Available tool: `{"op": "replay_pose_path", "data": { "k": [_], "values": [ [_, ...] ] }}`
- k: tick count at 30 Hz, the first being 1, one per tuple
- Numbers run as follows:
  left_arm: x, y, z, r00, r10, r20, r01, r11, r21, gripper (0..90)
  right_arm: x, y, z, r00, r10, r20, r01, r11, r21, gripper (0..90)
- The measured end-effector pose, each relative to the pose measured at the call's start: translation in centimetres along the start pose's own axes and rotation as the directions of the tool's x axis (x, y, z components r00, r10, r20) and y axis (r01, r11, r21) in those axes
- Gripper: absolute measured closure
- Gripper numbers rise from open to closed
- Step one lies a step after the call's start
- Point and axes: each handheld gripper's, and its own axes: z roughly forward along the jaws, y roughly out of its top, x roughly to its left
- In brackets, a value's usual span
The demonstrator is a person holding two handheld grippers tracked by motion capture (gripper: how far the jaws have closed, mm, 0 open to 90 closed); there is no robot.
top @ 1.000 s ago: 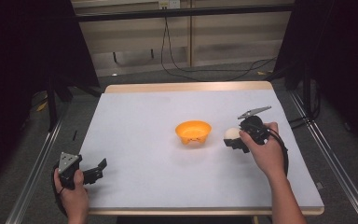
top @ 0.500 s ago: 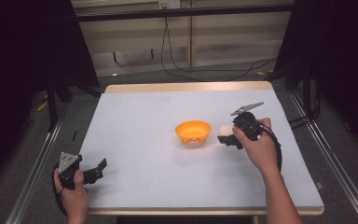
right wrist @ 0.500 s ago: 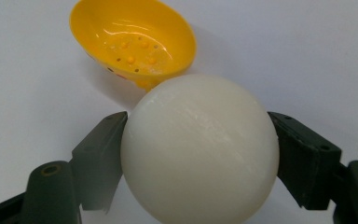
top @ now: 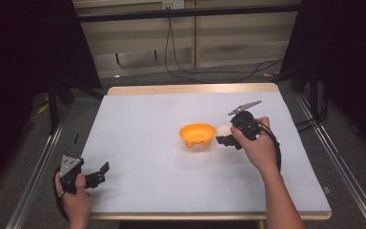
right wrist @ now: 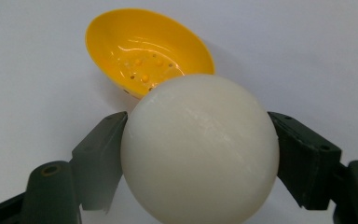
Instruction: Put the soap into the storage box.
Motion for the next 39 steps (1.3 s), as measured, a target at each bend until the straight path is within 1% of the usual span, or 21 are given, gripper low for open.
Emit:
{"op": "replay_pose_path", "data": {
  "k": [1,3,8,9,22,23,28,31,33,35,36,39],
  "values": [
    [0.0,0.0,0.0,1.0,0.0,0.0,0.0,1.0,0.0,0.0,0.2,0.2,0.1,1.0,0.005,-0.001,-0.005,1.0,0.005,24.1],
    [0.0,0.0,0.0,1.0,-0.001,0.001,0.001,1.0,0.0,0.0,0.3,0.4,0.3,1.0,-0.004,-0.003,0.004,1.0,0.005,24.1],
    [0.0,0.0,0.0,1.0,0.0,-0.001,0.0,1.0,0.001,0.0,0.6,0.9,0.8,1.0,-0.004,-0.008,0.004,1.0,0.01,24.1],
    [0.0,0.0,0.0,1.0,0.0,-0.001,0.0,1.0,0.001,0.0,0.7,1.0,0.9,0.9999,-0.011,-0.011,0.011,1.0,0.009,24.1],
    [0.1,0.0,-0.1,1.0,0.001,-0.003,-0.001,1.0,-0.001,0.0,1.4,2.4,1.9,0.9994,-0.028,-0.022,0.028,0.999,0.016,24.1],
    [0.1,0.0,-0.1,1.0,0.001,-0.003,-0.001,1.0,-0.001,0.0,1.4,2.6,2.0,0.999,-0.038,-0.024,0.038,0.999,0.013,24.1],
    [0.1,0.0,-0.1,1.0,0.001,0.0,-0.001,1.0,-0.001,0.0,1.7,3.3,2.4,0.9989,-0.035,-0.03,0.036,0.999,0.012,24.1],
    [0.1,0.0,-0.1,1.0,0.001,0.0,-0.001,1.0,-0.002,0.0,2.0,3.6,2.6,0.9989,-0.041,-0.023,0.041,0.999,0.023,24.1],
    [0.1,0.0,-0.1,1.0,0.0,0.001,0.0,1.0,-0.002,0.0,2.1,3.9,2.8,0.9984,-0.05,-0.027,0.051,0.999,0.019,24.1],
    [0.1,0.0,-0.1,1.0,-0.001,0.002,0.001,1.0,-0.002,0.0,2.3,4.1,2.9,0.9985,-0.046,-0.029,0.047,0.999,0.023,24.1],
    [0.1,0.0,-0.1,1.0,0.0,0.002,0.0,1.0,-0.002,0.0,2.3,4.2,3.0,0.9982,-0.052,-0.031,0.053,0.998,0.017,24.1],
    [0.2,0.0,-0.1,1.0,0.002,0.001,-0.002,1.0,-0.001,0.0,2.6,4.5,3.3,0.9981,-0.056,-0.027,0.057,0.998,0.026,24.1]
  ]
}}
